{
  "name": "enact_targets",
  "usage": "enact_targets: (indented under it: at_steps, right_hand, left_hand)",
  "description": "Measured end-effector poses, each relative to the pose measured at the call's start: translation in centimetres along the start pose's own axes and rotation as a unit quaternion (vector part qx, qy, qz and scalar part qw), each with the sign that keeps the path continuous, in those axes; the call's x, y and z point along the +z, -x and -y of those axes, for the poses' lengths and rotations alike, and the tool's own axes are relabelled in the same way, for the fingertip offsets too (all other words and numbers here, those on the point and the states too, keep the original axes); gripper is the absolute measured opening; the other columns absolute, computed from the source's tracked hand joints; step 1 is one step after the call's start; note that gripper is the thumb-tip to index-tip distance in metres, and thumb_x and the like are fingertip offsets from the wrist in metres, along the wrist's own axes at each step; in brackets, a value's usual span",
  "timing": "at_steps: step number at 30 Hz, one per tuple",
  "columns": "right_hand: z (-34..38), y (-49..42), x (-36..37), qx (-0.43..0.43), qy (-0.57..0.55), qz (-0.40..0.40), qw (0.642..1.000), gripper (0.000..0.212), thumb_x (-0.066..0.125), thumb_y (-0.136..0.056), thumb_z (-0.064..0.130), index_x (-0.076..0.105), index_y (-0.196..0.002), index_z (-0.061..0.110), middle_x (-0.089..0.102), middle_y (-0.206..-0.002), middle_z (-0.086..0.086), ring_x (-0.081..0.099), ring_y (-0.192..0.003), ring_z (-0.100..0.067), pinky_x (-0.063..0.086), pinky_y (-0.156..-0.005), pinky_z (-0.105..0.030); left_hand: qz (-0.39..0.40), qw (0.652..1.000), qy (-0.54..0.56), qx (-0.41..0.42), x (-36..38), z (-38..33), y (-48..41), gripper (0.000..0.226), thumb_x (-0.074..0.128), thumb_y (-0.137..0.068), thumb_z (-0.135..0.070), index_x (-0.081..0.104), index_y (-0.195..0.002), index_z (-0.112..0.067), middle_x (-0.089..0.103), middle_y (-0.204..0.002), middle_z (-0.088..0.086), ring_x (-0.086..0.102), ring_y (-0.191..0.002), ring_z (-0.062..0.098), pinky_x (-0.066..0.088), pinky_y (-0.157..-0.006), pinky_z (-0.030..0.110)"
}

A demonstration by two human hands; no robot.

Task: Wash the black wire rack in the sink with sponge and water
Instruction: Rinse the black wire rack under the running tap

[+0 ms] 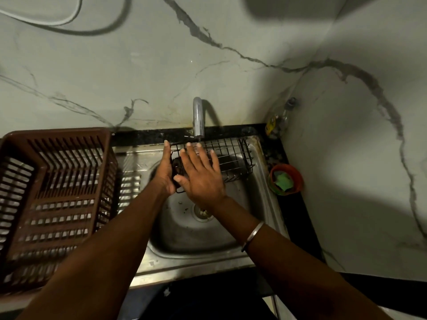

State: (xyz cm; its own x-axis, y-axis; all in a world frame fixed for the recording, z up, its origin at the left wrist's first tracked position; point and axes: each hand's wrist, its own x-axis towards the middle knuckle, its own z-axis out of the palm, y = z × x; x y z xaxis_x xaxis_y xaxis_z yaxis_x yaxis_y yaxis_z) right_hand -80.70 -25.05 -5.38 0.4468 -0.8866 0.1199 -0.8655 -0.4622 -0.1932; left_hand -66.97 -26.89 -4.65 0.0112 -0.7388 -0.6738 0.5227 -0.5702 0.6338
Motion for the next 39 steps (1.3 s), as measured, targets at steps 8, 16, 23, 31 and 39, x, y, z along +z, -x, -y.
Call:
enact_targets:
  at_steps: [8,16,23,31,39]
  right_hand:
    - [-2.2,-1.2,-0.7,0.063,-0.011,0.037,0.997,0.081,0.01,-0.106,0.068,-0.004,-0.168,0.017,-0.016,-0.174,-0.011,-0.019,-0.16,-0.028,-0.002,-0.13,-0.056]
    - [-1.7,-2.7,-0.8,0.076,-0.023,0.037,0.996,0.076,0.011,-0.107,0.063,-0.007,-0.168,0.019,-0.016,-0.173,-0.014,-0.02,-0.16,-0.032,-0.005,-0.13,-0.055]
    - [-1.7,-4.1,-0.9,0.105,-0.029,0.035,0.993,0.074,0.014,-0.108,0.059,-0.002,-0.168,0.019,-0.009,-0.174,-0.018,-0.013,-0.161,-0.035,-0.001,-0.129,-0.059]
    - [-2.8,-4.1,-0.9,0.097,-0.019,0.028,0.995,0.081,0.016,-0.105,0.067,-0.008,-0.167,0.021,-0.01,-0.174,-0.02,-0.012,-0.16,-0.039,-0.007,-0.128,-0.061]
    - [-1.7,-4.0,-0.3,0.078,-0.022,0.043,0.996,0.08,0.016,-0.106,0.065,-0.007,-0.168,0.02,-0.014,-0.173,-0.018,-0.017,-0.16,-0.038,-0.008,-0.128,-0.058]
  left_hand:
    - [-0.018,1.0,-0.018,0.014,-0.5,0.9,0.4,0.08,0.047,-0.093,-0.085,0.084,-0.09,-0.013,0.08,-0.081,0.009,0.074,-0.059,0.013,0.057,-0.053,0.023]
    - [-0.03,0.999,0.01,0.008,0.0,0.6,0.5,0.077,0.048,-0.095,-0.081,0.079,-0.079,-0.012,0.078,-0.074,0.008,0.073,-0.056,0.013,0.054,-0.053,0.018]
    - [-0.083,0.996,-0.005,0.015,-0.4,0.4,0.8,0.079,0.049,-0.086,-0.092,0.075,-0.057,-0.022,0.063,-0.059,-0.003,0.048,-0.039,0.007,0.035,-0.04,0.017]
    - [-0.102,0.995,0.0,0.015,-0.7,0.5,0.8,0.074,0.053,-0.086,-0.089,0.065,-0.054,-0.023,0.053,-0.055,-0.007,0.043,-0.037,0.008,0.032,-0.039,0.018]
    - [-0.117,0.993,0.013,0.022,-1.2,1.2,-0.1,0.093,0.064,-0.065,-0.098,0.078,-0.108,-0.018,0.077,-0.085,0.003,0.063,-0.055,0.014,0.044,-0.05,0.023]
